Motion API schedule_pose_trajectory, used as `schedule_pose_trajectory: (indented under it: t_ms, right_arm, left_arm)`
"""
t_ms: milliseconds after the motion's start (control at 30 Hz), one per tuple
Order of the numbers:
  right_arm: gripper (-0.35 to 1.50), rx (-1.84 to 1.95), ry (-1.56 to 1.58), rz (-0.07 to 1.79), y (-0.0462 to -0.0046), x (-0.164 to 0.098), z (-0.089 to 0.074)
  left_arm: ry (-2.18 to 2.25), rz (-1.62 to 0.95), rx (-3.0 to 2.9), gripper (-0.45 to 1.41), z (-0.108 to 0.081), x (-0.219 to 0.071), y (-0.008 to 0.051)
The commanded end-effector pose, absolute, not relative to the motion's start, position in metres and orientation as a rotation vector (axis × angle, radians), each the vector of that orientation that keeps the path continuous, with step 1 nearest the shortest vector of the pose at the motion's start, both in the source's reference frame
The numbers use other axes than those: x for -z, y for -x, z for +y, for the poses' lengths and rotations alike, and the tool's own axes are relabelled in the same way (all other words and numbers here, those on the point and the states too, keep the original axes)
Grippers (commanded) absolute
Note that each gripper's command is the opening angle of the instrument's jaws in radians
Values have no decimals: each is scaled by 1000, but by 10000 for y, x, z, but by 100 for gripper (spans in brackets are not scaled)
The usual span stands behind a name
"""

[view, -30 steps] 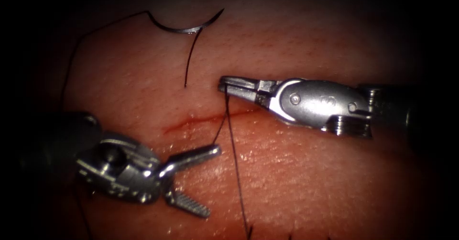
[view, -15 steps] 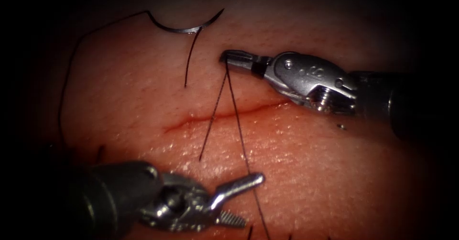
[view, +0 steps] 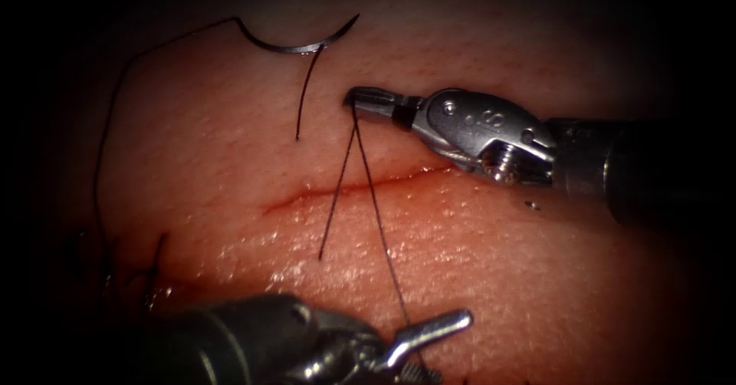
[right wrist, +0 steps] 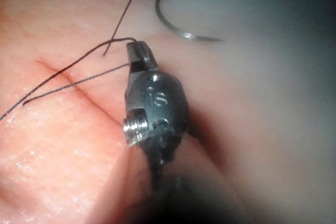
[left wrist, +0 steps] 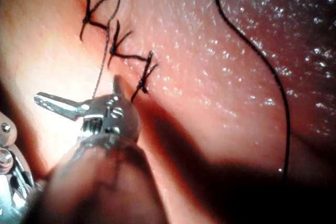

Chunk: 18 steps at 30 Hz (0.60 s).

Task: Wound Closure
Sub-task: Hold suture with right jaws so that left hand can regrasp further away from incision

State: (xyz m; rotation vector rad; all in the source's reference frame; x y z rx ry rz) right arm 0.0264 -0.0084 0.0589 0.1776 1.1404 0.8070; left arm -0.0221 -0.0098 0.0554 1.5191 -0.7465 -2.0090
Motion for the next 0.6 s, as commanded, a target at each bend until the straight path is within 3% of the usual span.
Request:
schedule_pose_trajectory:
  t_ms: [33, 300, 400, 433, 467, 500, 600]
  right_arm:
    - [-35, -805, -176, 1143, -271, -594, -78]
    - [-35, -817, -181, 1142, -270, -595, -77]
    - [-35, -816, -182, 1139, -271, -595, -77]
    - [-35, -816, -182, 1139, -271, -595, -77]
    - [-35, -816, -182, 1139, -271, -595, -77]
    - [-35, -816, -182, 1139, -271, -595, -77]
    - [-35, -816, -182, 1139, -271, -595, -78]
  left_arm:
    - [-1521, -746, 2005, 76, -99, -554, 226]
    - [-1522, -754, 1999, 74, -107, -552, 218]
    - [-1516, -758, 2000, 61, -110, -554, 222]
    - [-1514, -760, 2000, 46, -111, -554, 224]
    - [-1509, -769, 1996, -30, -112, -555, 225]
    - [-1496, -762, 1987, -45, -112, -556, 225]
    - [-1472, -733, 1965, -45, -110, -555, 217]
